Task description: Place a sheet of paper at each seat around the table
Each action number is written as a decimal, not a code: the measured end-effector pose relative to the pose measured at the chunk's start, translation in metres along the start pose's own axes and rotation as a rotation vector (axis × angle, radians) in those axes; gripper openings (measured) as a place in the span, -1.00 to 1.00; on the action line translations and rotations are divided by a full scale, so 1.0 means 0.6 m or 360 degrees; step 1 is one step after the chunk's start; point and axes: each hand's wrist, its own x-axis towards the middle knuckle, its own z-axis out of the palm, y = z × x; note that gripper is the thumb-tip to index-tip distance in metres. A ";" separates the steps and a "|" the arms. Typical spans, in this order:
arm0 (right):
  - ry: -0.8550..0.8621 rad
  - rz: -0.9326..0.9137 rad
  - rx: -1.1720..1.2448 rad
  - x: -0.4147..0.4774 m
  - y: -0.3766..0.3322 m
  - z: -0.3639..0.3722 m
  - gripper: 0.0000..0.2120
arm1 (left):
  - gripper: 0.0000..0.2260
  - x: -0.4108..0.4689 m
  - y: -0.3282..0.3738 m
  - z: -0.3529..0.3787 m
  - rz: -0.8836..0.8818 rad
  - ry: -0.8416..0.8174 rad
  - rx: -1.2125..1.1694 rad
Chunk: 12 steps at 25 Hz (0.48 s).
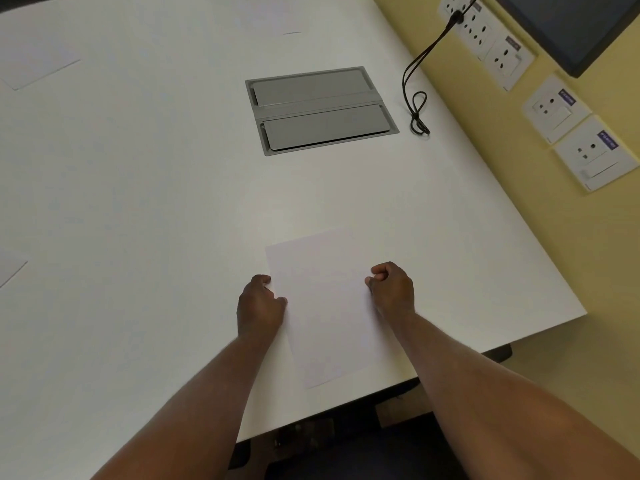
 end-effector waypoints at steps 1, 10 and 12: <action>-0.0011 -0.0001 0.0000 -0.002 -0.002 -0.003 -0.85 | -0.55 -0.002 0.001 -0.002 0.0003 0.0003 0.0019; 0.0117 -0.0410 -0.0413 -0.056 -0.030 -0.049 -0.73 | -0.50 -0.030 0.022 -0.046 0.0356 0.0162 0.0380; 0.0140 -0.0545 -0.0631 -0.081 -0.051 -0.063 -0.61 | -0.44 -0.047 0.032 -0.067 0.0495 0.0170 0.0546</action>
